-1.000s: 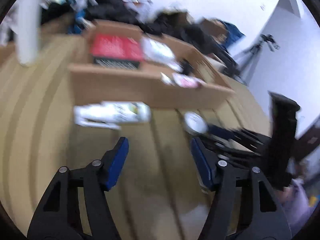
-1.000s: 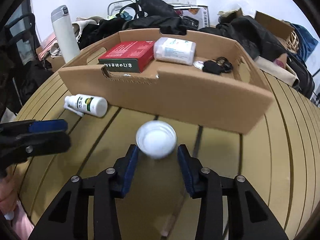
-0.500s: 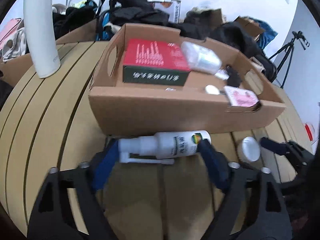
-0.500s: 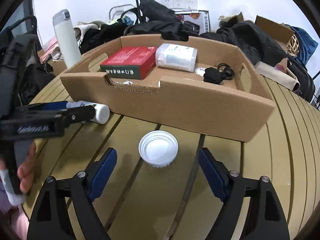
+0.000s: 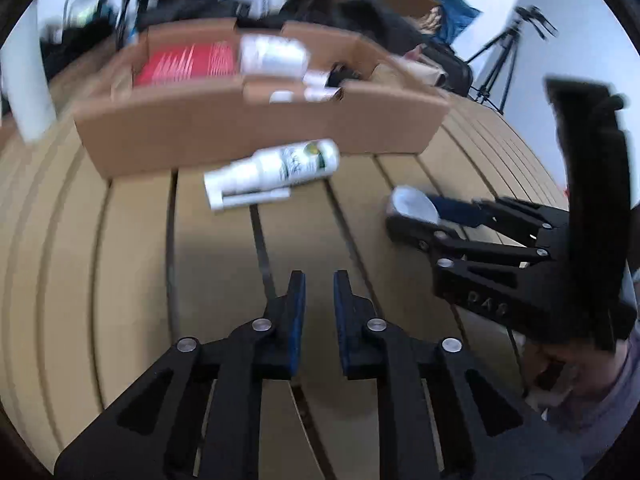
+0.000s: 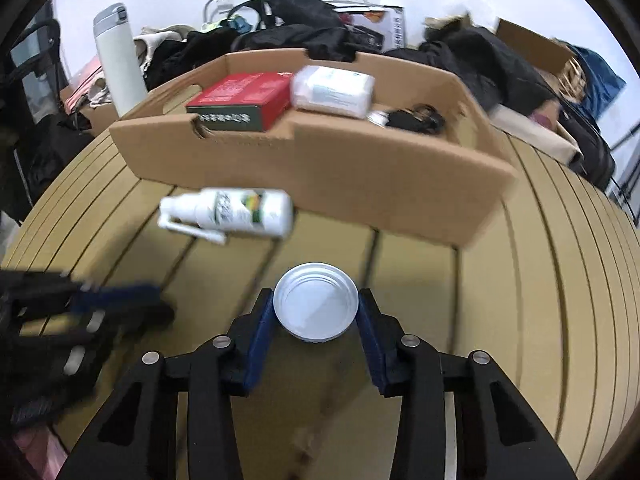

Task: Organize objects
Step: 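Carry the spray bottle and white lid into the tray and release both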

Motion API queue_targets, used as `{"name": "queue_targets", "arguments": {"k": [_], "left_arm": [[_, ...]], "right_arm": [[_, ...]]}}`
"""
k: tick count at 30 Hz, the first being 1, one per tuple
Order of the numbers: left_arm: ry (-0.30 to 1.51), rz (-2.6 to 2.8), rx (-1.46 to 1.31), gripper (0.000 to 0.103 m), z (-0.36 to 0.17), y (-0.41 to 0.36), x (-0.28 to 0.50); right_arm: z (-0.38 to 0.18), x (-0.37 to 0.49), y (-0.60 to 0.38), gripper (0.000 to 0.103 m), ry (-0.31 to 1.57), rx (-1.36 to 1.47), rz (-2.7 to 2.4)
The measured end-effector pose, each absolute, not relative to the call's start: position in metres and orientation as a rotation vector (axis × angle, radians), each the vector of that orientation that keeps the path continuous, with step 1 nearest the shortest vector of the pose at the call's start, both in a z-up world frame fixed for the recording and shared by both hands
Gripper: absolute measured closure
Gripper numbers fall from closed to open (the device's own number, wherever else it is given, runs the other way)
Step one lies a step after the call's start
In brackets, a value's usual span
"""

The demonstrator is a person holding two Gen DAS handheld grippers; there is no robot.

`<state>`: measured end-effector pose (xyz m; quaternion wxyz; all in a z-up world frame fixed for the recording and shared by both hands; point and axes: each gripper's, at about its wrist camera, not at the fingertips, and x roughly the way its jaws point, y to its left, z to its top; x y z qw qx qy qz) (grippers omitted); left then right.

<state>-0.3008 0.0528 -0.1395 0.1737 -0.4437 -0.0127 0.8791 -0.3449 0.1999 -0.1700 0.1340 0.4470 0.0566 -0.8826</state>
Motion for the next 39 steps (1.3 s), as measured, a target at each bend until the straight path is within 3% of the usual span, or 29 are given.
{"name": "queue_targets", "arguments": {"k": [1, 2, 3, 10, 11, 12, 13, 18, 24, 29, 34, 39], "left_arm": [[0.047, 2.546, -1.200, 0.070, -0.131, 0.056, -0.303], [0.108, 2.592, -1.145, 0.046, -0.125, 0.058, -0.308], [0.158, 2.629, -1.109, 0.036, -0.120, 0.060, -0.314], [0.506, 2.426, -1.214, 0.039, -0.148, 0.095, -0.388], [0.506, 2.378, -1.236, 0.048, -0.154, 0.100, -0.393], [0.509, 2.367, -1.246, 0.065, -0.158, 0.101, -0.394], [0.500, 2.357, -1.255, 0.066, -0.160, 0.103, -0.394], [0.275, 2.412, -1.341, 0.069, -0.155, 0.088, -0.371], [0.068, 2.497, -1.369, 0.069, -0.146, 0.063, -0.279], [-0.092, 2.530, -1.305, 0.069, -0.098, 0.042, -0.230], [-0.236, 2.423, -1.287, 0.069, -0.044, 0.030, -0.253], [-0.347, 2.449, -1.286, 0.069, 0.027, 0.016, -0.326]], "right_arm": [[-0.170, -0.341, 0.209, 0.059, 0.135, 1.311, -2.561], [-0.169, -0.338, 0.218, 0.059, 0.112, 1.323, -2.568], [-0.166, -0.334, 0.227, 0.059, 0.096, 1.325, -2.581], [-0.147, -0.320, 0.246, 0.059, 0.034, 1.265, -2.608], [-0.146, -0.318, 0.246, 0.059, 0.032, 1.256, -2.604], [-0.146, -0.317, 0.246, 0.059, 0.027, 1.252, -2.599], [-0.147, -0.317, 0.245, 0.059, 0.022, 1.253, -2.596], [-0.156, -0.317, 0.241, 0.059, -0.003, 1.281, -2.569], [-0.148, -0.291, 0.232, 0.059, -0.027, 1.266, -2.529], [-0.141, -0.248, 0.214, 0.059, 0.037, 1.260, -2.492], [-0.097, -0.226, 0.221, 0.059, 0.062, 1.203, -2.516], [-0.012, -0.256, 0.248, 0.059, -0.019, 1.070, -2.514]]}}
